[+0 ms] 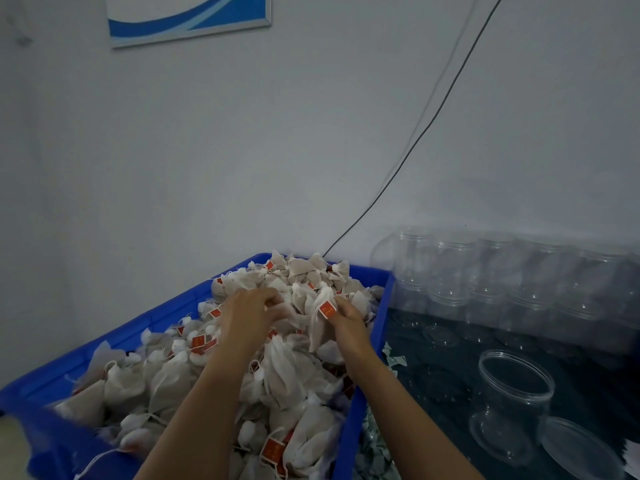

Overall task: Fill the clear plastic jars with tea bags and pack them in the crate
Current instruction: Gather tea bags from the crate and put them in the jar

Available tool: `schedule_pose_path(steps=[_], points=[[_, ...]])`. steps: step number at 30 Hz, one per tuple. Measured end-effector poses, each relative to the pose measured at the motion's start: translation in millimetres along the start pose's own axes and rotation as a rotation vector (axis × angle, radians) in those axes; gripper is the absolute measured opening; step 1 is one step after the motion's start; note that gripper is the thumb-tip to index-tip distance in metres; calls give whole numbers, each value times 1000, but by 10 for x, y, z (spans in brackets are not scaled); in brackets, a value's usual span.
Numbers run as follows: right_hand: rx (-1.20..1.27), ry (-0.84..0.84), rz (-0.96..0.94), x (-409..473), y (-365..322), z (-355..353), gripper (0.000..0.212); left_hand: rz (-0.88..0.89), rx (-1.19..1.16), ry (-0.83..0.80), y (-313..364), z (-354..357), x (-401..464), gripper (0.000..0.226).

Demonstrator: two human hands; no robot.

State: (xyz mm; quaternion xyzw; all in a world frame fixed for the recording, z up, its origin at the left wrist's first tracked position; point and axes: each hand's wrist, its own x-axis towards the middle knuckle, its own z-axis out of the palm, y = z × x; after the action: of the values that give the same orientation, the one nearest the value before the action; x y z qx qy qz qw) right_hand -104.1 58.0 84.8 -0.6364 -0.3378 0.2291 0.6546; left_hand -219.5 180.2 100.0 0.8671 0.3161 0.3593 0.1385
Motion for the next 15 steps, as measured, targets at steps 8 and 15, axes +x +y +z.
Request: schedule_pose_path(steps=[8, 15], points=[[-19, -305, -205, -71, -32, 88, 14, 106, -69, -207, 206, 19, 17, 20], [92, -385, -61, -69, -21, 34, 27, 102, -405, -187, 195, -11, 1, 28]])
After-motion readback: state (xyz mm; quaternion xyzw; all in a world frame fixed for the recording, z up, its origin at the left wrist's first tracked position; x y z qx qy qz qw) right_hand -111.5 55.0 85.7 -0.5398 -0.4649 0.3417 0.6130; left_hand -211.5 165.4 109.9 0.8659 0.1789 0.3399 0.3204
